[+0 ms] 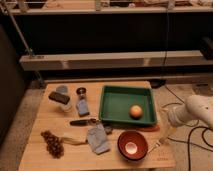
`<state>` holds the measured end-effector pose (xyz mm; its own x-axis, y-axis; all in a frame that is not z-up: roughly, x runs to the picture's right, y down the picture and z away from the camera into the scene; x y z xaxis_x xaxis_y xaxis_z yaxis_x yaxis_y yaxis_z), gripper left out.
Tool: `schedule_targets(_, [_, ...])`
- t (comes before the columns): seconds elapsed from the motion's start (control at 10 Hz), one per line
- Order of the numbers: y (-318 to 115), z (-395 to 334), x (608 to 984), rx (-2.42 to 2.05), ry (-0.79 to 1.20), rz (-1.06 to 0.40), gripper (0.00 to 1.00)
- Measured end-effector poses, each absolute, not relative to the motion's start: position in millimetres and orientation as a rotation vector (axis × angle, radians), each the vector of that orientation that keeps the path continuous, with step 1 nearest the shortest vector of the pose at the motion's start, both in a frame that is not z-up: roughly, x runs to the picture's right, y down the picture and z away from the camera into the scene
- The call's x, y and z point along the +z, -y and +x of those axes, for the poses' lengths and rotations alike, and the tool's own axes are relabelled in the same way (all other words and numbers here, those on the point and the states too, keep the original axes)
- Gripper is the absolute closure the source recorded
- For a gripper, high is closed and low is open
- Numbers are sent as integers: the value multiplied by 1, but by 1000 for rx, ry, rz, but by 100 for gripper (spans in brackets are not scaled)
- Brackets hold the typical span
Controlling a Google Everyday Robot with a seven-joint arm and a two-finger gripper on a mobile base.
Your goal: Place pepper in metal cup
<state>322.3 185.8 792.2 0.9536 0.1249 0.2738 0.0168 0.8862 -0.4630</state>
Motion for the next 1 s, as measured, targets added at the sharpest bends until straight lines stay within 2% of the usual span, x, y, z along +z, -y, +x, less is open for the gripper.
schedule_targets(0.4, [-186, 325, 792, 65, 265, -485, 20])
schedule_targets(1.0, [-211, 331, 799, 122, 253, -506, 20])
